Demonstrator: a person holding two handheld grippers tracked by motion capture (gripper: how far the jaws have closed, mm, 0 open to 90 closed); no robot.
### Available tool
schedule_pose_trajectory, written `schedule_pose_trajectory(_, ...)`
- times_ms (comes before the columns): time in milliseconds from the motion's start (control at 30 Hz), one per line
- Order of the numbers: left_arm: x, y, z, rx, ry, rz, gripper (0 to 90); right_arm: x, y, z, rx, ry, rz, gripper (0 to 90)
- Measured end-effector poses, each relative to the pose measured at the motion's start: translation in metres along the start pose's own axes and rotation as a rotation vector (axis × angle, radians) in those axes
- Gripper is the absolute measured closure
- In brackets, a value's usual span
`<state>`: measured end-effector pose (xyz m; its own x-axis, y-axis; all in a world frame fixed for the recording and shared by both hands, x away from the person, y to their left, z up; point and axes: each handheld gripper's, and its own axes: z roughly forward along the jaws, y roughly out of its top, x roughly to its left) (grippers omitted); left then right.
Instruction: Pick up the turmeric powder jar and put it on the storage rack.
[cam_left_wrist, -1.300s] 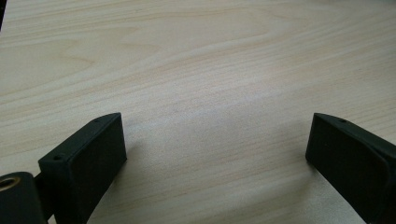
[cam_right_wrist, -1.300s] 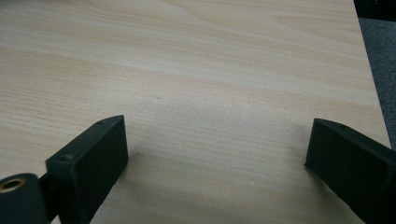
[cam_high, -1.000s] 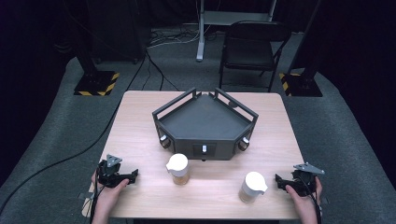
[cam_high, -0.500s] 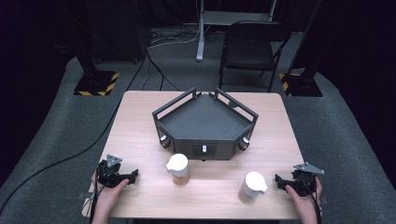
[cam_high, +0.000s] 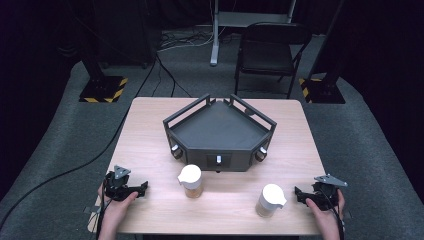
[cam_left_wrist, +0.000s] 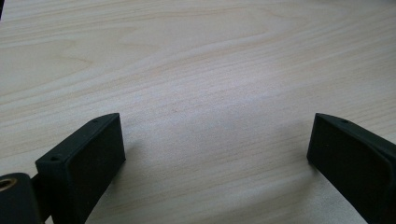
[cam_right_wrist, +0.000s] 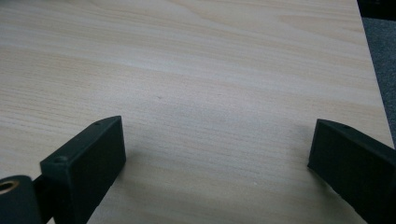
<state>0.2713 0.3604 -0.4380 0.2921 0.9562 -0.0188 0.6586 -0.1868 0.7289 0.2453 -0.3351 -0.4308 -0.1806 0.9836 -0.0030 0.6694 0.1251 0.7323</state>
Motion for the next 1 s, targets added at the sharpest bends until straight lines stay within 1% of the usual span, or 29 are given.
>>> schedule_pose_trajectory(633,0.001,0.000,0.000,-0.001,-0.004,-0.001,4.2,0.000,0.000,0.000,0.001,0.001,0.000,2.5)
schedule_pose_trajectory(867,0.011,-0.003,-0.003,-0.020,-0.044,-0.046,5.6,0.000,0.000,0.000,0.001,0.001,0.000,2.5)
schedule_pose_trajectory(1000,0.012,-0.003,-0.005,-0.035,-0.051,-0.050,5.8,0.000,0.000,0.000,0.001,0.001,0.000,2.4)
